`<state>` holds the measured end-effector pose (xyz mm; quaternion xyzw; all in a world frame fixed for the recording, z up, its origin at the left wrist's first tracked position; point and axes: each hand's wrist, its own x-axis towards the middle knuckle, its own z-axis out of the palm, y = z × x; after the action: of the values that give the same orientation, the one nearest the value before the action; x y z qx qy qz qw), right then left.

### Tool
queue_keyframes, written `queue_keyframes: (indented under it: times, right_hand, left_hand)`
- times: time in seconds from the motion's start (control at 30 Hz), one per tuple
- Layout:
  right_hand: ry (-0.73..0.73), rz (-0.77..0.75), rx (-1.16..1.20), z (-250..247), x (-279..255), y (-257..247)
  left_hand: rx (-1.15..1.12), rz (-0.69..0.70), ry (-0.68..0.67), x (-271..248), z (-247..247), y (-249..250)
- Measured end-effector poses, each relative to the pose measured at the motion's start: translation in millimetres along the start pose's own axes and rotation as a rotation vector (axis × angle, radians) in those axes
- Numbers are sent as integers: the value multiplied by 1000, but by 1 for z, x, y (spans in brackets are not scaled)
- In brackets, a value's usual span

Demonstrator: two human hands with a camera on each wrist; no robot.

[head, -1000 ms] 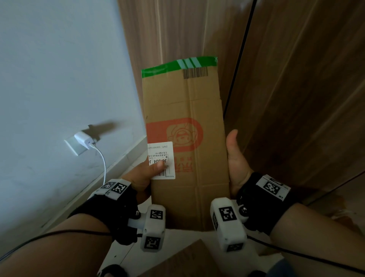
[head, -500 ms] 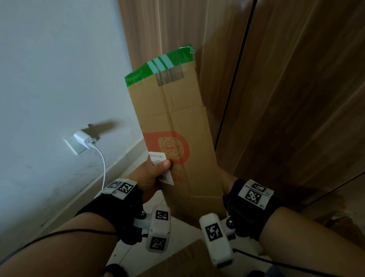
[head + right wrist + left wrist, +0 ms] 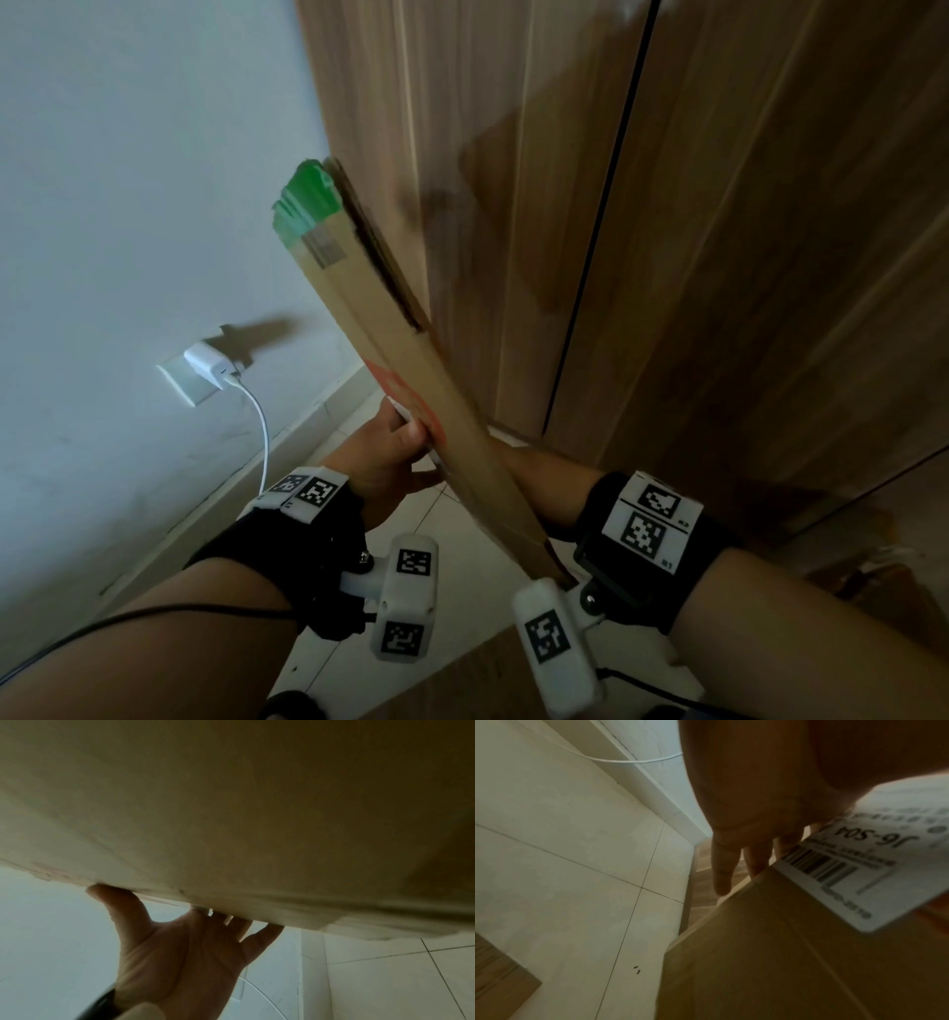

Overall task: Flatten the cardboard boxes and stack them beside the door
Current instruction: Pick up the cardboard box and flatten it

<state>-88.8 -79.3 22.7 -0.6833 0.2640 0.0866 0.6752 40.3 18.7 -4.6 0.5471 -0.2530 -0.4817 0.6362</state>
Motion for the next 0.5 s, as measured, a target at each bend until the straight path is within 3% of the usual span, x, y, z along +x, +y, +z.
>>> queue_keyframes:
  times: [0.37,0.5]
  right_hand:
    - [131,-49,-55,-12,6,16]
    - [197,-129,48,-22,13,13]
  left_hand:
    - [24,116,139,14,-4,4]
    - [19,114,240,17,-6,3]
